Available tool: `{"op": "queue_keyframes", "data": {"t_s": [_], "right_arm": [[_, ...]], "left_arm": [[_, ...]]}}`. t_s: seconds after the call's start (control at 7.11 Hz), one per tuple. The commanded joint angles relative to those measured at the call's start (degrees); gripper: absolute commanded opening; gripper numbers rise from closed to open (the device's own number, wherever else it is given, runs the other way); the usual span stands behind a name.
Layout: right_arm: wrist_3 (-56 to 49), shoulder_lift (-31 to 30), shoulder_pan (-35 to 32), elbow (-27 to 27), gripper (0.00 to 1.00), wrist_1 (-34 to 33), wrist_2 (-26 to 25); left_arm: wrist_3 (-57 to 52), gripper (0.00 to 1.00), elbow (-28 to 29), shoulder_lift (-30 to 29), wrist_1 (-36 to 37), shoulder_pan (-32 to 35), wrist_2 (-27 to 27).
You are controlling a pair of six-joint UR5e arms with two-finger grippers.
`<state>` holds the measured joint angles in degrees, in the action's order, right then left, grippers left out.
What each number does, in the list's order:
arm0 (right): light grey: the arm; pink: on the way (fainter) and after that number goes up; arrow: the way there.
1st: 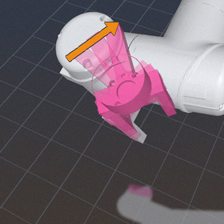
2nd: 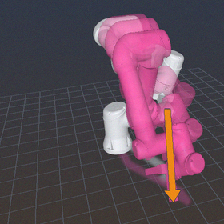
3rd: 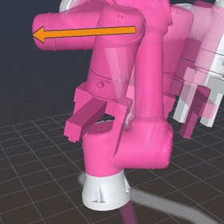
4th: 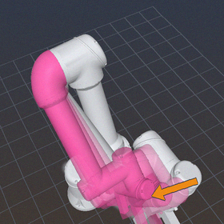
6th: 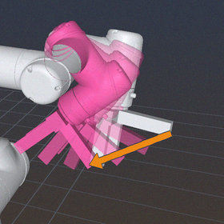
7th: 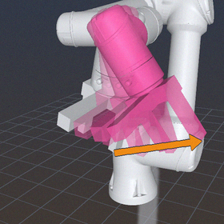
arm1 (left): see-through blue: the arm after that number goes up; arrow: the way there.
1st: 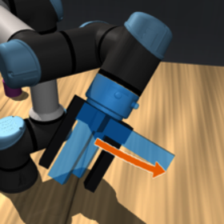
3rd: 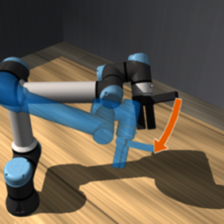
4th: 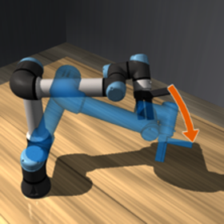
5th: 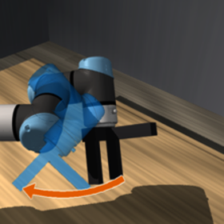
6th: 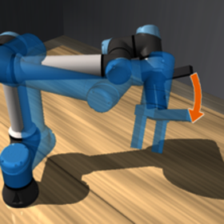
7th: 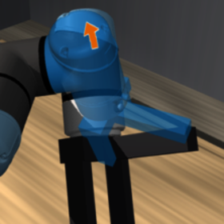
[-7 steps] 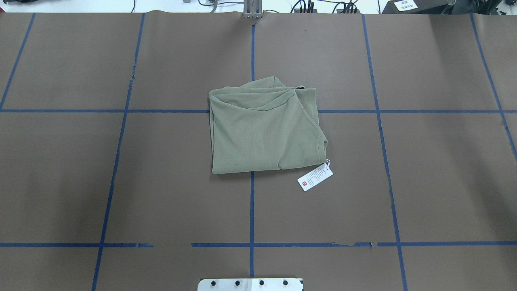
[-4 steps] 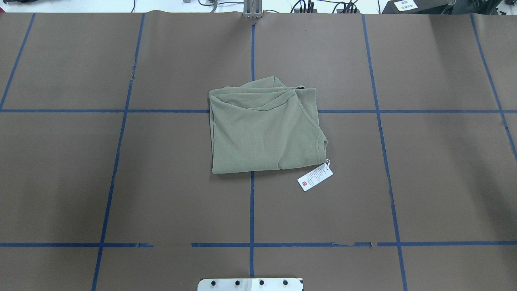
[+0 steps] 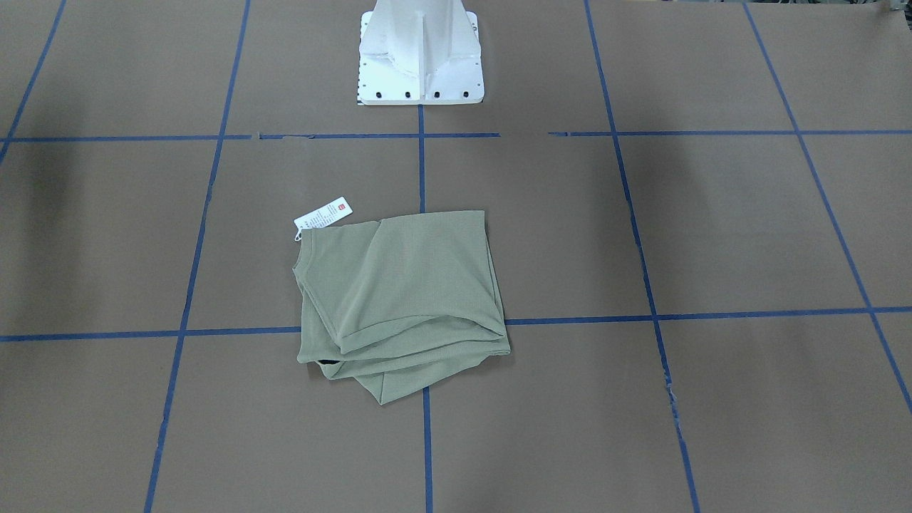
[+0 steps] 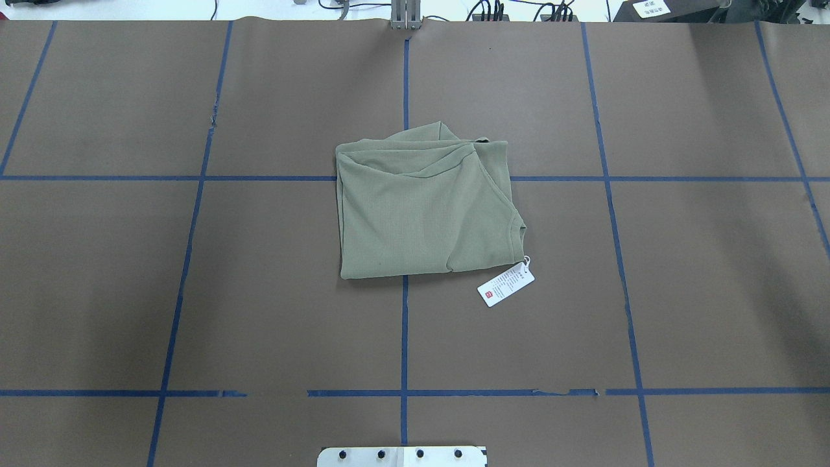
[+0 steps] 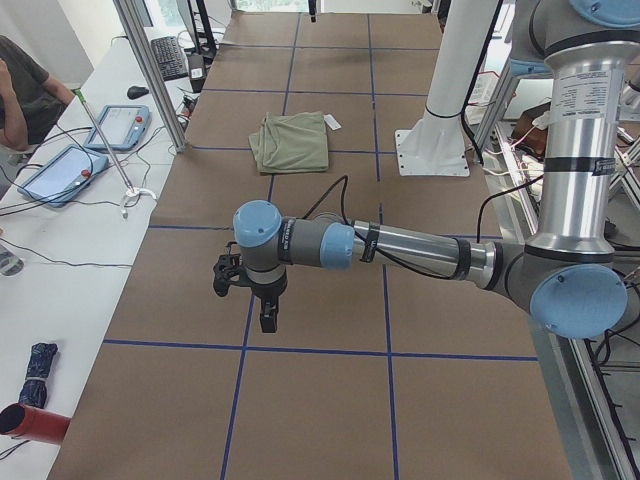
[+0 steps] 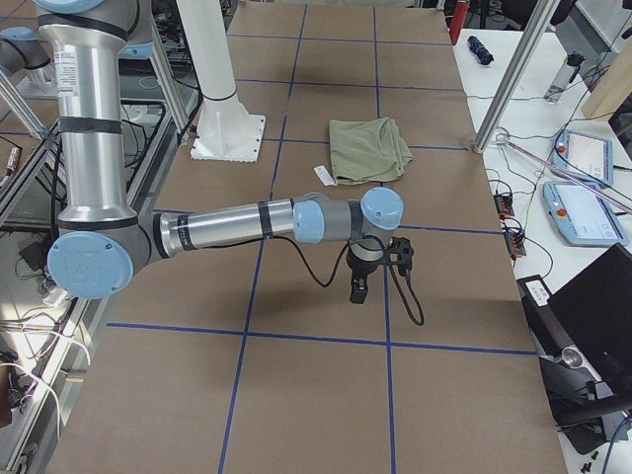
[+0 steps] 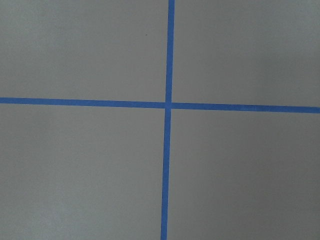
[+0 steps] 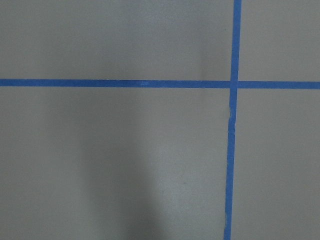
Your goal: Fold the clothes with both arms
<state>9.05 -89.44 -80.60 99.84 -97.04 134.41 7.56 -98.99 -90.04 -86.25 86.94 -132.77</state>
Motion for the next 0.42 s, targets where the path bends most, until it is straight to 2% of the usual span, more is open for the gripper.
{"op": "queue_keyframes", "data": {"t_s": [0.0,0.28], "right_arm": [[0.0,0.1,0.0,0.0,1.00,0.0,0.1],[0.0,0.1,0.0,0.0,1.00,0.0,0.1]], "left_arm": [[0.0,1.00,-0.2,0.0,-0.1,0.0,0.1],[0.0,1.00,-0.2,-0.1,-0.1,-0.1,0.0]]}}
